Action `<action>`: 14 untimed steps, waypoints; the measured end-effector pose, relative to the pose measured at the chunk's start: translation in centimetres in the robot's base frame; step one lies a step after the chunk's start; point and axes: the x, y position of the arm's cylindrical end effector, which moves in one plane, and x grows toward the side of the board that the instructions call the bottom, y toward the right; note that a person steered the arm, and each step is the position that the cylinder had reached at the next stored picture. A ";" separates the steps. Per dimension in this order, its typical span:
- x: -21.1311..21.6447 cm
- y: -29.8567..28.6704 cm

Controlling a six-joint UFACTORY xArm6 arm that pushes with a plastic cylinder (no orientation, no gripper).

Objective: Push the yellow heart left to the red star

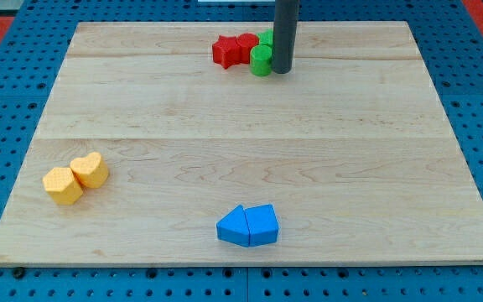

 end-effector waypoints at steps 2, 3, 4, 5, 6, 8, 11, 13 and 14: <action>7.8 0.5; 13.3 1.6; 19.1 0.2; 22.2 -2.9; 23.4 -8.9; 27.8 -20.2; 21.2 -26.5; 13.9 -24.2; 10.6 -21.9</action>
